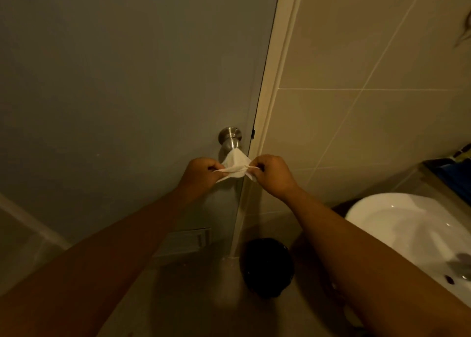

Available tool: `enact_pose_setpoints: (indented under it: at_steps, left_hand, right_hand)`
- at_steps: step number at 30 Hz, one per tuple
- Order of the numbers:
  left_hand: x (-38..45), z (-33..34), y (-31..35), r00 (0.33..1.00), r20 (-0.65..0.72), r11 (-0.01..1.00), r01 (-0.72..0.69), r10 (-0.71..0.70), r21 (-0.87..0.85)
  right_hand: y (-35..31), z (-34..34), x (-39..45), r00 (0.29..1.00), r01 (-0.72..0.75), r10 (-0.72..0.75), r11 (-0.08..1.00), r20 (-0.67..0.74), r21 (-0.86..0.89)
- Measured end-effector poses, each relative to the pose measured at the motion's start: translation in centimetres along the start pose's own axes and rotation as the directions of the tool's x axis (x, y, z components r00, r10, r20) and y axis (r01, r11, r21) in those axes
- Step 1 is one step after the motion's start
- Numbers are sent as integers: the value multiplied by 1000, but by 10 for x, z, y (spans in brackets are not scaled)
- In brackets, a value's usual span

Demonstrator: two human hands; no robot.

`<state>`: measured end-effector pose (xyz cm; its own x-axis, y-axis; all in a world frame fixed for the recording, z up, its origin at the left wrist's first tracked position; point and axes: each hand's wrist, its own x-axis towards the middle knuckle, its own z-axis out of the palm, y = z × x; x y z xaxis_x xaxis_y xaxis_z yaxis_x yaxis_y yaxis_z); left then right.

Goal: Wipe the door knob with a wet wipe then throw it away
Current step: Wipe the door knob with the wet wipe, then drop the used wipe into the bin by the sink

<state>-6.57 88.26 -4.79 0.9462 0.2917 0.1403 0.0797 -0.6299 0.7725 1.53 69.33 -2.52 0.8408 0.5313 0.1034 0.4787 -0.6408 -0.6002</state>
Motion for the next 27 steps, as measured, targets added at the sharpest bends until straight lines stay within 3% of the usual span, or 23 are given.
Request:
enact_pose_setpoints:
  at_steps: [9,14,16,21,27]
  left_hand:
    - [-8,31,34,983,168,974,100,-66,-201]
    - [-9,54,63,957,275,905,195,-91,-377]
    - [-12,66,72,939,330,855,246,-93,-458]
    - [-27,96,87,887,444,852,325,-124,-411]
    - [-51,141,82,853,460,838,425,-245,-342]
  right_hand:
    - [34,-25,-54,934,-305,346,902,-88,306]
    - [43,-48,-81,870,-344,487,707,-72,618]
    - [47,-57,-95,857,-359,511,682,-65,637]
    - [72,-69,-125,809,-407,587,599,-32,690]
    - [106,-56,-155,744,-521,666,529,53,670]
